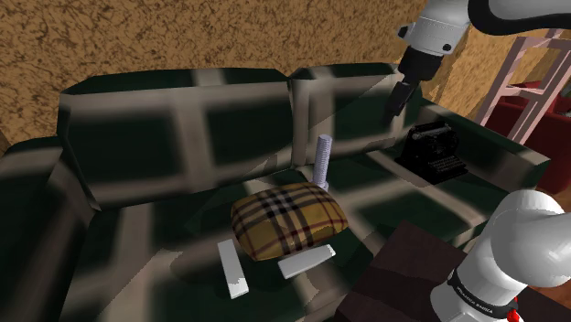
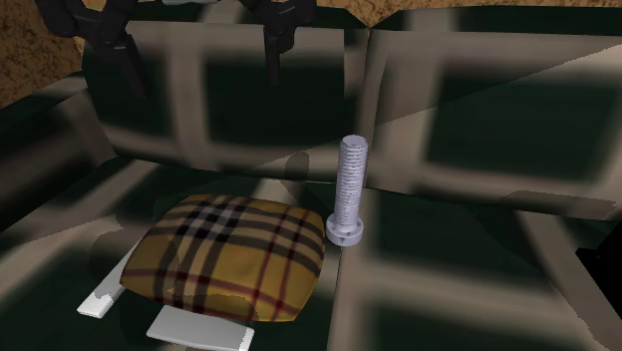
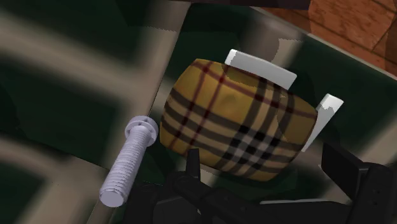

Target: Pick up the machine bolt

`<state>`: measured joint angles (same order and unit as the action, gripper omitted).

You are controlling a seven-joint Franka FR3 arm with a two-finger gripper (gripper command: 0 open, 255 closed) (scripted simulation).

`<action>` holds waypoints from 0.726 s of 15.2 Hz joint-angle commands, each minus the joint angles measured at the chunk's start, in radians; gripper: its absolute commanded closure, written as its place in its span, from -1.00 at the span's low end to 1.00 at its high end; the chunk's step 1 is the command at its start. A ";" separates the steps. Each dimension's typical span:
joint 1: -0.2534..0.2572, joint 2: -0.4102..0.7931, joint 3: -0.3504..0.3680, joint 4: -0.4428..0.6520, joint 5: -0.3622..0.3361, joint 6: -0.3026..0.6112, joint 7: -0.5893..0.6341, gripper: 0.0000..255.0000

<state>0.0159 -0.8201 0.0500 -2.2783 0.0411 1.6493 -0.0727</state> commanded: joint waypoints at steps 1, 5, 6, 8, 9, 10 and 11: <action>0.000 0.000 0.000 0.000 0.000 0.000 0.000 -1.00; -0.015 0.114 -0.045 0.010 -0.025 0.080 -0.055 -1.00; -0.018 0.144 -0.056 0.015 -0.031 0.099 -0.069 -1.00; -0.024 0.207 -0.077 0.030 -0.040 0.135 -0.096 -1.00; -0.027 0.239 -0.088 0.039 -0.044 0.152 -0.109 -1.00; -0.030 0.272 -0.098 0.050 -0.047 0.169 -0.122 -1.00; -0.032 0.306 -0.108 0.062 -0.050 0.185 -0.135 -1.00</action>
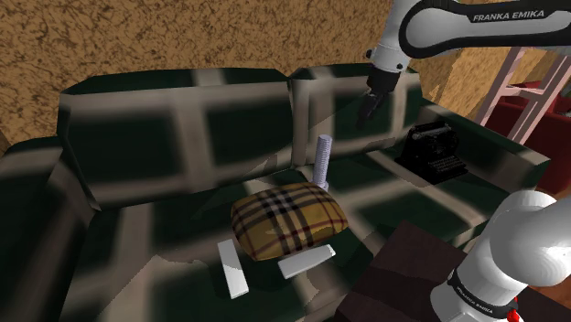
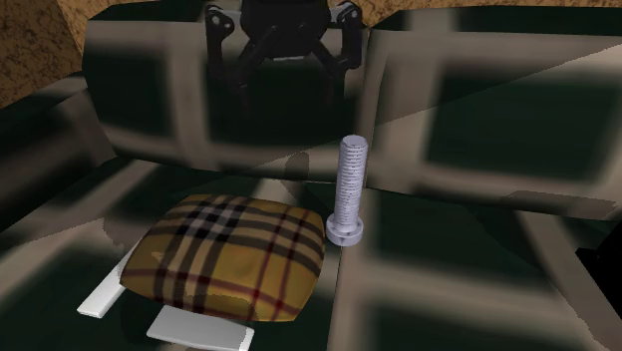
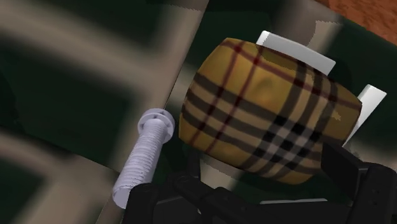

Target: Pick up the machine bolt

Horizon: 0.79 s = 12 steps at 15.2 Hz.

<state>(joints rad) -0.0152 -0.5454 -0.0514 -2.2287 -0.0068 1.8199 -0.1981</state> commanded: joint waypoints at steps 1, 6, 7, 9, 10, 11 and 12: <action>-0.004 0.065 -0.017 0.025 -0.004 0.030 -0.023 -1.00; -0.016 0.242 -0.063 0.108 -0.006 0.095 -0.089 -1.00; -0.018 0.279 -0.072 0.128 -0.004 0.105 -0.102 -1.00; -0.023 0.353 -0.088 0.172 0.001 0.123 -0.129 -1.00; -0.026 0.391 -0.095 0.196 0.005 0.131 -0.142 -1.00; -0.029 0.429 -0.102 0.222 0.009 0.138 -0.156 -1.00; -0.033 0.467 -0.108 0.248 0.014 0.143 -0.169 -1.00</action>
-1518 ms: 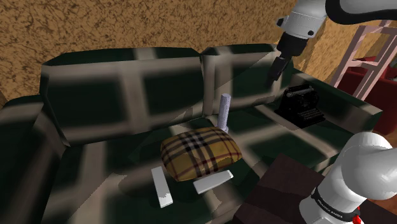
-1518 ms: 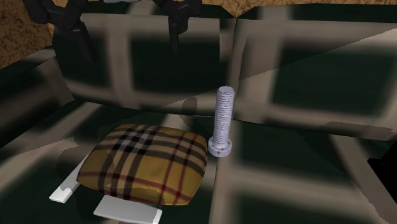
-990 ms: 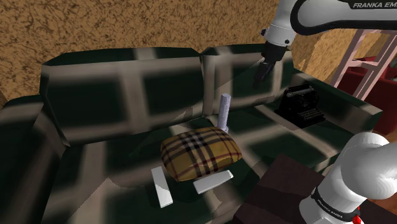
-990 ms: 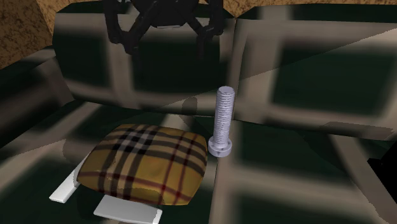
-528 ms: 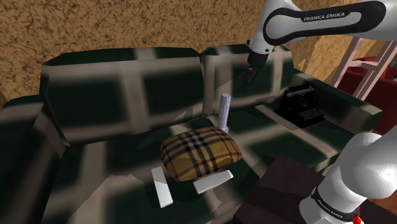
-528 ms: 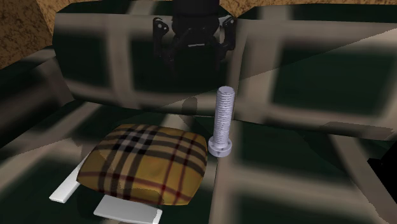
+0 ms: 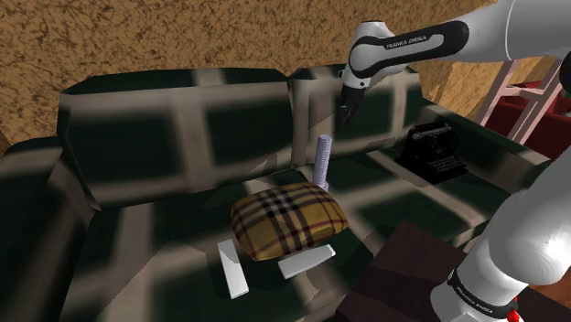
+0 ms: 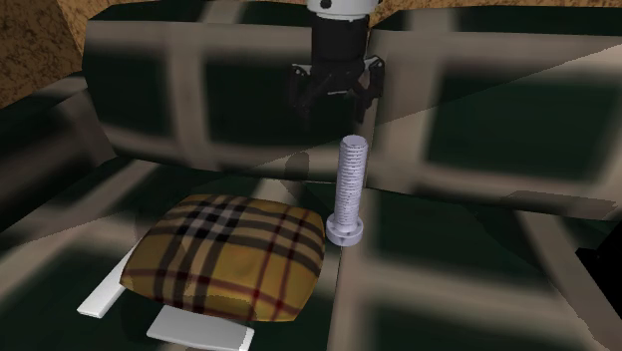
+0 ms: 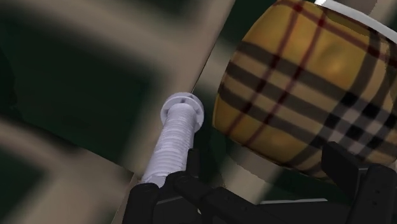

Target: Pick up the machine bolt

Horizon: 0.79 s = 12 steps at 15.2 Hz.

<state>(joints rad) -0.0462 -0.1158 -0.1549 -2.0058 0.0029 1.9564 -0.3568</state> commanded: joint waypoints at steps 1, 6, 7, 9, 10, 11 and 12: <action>-0.006 0.076 -0.011 0.053 0.009 0.011 -0.024 -1.00; -0.032 0.274 -0.032 0.213 0.040 0.018 -0.087 -1.00; -0.039 0.315 -0.034 0.250 0.046 0.015 -0.099 -1.00; -0.053 0.397 -0.038 0.328 0.059 0.007 -0.121 -1.00; -0.062 0.440 -0.038 0.370 0.065 0.001 -0.131 -1.00; -0.070 0.483 -0.039 0.415 0.071 -0.007 -0.140 -1.00; -0.076 0.513 -0.039 0.447 0.075 -0.013 -0.146 -1.00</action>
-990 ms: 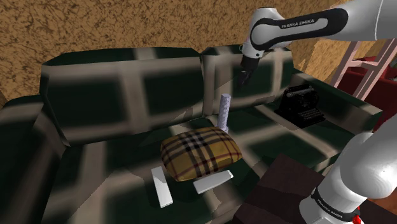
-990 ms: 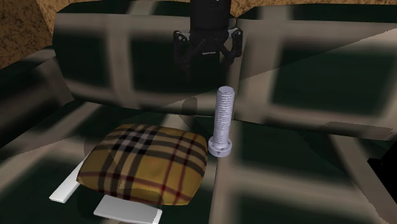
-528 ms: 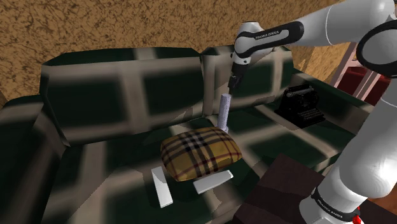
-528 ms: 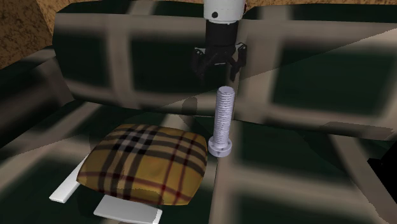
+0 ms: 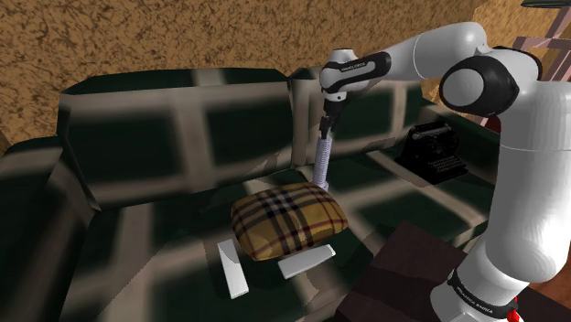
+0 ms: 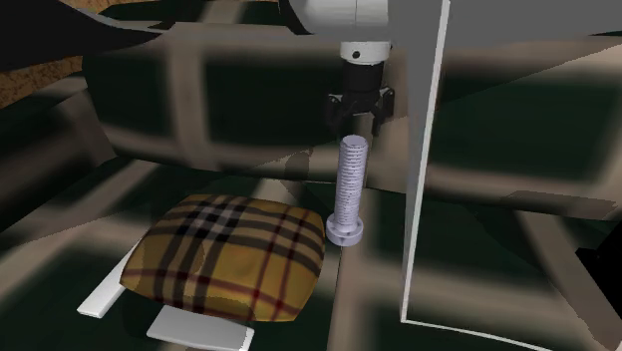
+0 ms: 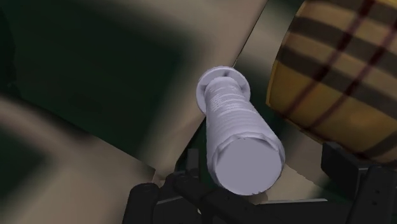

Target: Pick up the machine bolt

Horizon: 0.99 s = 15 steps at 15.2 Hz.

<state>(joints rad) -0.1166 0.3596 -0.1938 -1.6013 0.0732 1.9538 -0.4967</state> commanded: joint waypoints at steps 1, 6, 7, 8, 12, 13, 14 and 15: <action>-0.006 0.041 0.001 0.033 0.006 0.002 -0.007 -1.00; -0.007 0.059 0.003 -0.007 0.010 0.061 -0.010 -1.00; -0.007 0.064 0.004 -0.014 0.011 0.072 -0.011 -1.00; -0.007 0.066 0.004 -0.019 0.012 0.079 -0.011 -1.00; -0.007 0.066 0.004 -0.022 0.012 0.081 -0.011 1.00; -0.007 0.066 0.004 -0.021 0.012 0.081 -0.012 1.00; -0.007 0.066 0.004 -0.022 0.012 0.082 -0.012 1.00; -0.007 0.067 0.004 -0.020 0.012 0.082 -0.012 1.00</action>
<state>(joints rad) -0.1234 0.4246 -0.1894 -1.6206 0.0862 2.0358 -0.5083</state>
